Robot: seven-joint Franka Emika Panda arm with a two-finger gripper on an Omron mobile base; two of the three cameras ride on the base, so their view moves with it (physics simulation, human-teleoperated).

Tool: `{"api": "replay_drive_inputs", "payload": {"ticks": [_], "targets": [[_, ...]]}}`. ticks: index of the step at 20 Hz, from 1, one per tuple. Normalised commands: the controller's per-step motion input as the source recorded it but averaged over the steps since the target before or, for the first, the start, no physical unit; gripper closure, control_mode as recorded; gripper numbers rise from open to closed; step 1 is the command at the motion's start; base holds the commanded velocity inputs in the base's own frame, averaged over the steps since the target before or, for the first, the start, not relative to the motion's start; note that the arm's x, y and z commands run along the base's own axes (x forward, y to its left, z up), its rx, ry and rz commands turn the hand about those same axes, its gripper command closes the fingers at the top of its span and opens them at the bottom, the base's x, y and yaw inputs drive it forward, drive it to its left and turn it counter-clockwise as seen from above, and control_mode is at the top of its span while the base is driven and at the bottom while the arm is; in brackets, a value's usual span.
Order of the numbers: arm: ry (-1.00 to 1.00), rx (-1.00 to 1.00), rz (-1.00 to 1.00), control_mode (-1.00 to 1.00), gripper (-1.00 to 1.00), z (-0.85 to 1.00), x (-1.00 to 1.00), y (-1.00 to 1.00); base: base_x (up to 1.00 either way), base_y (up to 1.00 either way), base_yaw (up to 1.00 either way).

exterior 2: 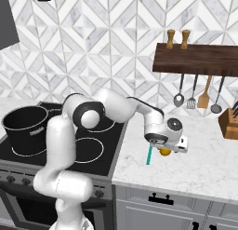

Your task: Put the lemon and lemon in the pot. Retrieve the spatula and lightly stir the vegetables in the pot.

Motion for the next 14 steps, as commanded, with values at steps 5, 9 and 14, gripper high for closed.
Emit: {"api": "replay_drive_inputs", "payload": {"ticks": [5,9,14], "targets": [[0.04,0.02,0.1,-1.0,1.0,-0.17,0.2,0.01,0.0,0.0,0.0],[0.02,0.0,0.01,-1.0,1.0,-0.07,-0.18,0.0,0.0,0.0,0.0],[0.01,0.0,0.0,-1.0,1.0,0.02,-0.32,0.04,0.0,0.0,0.0]]}}
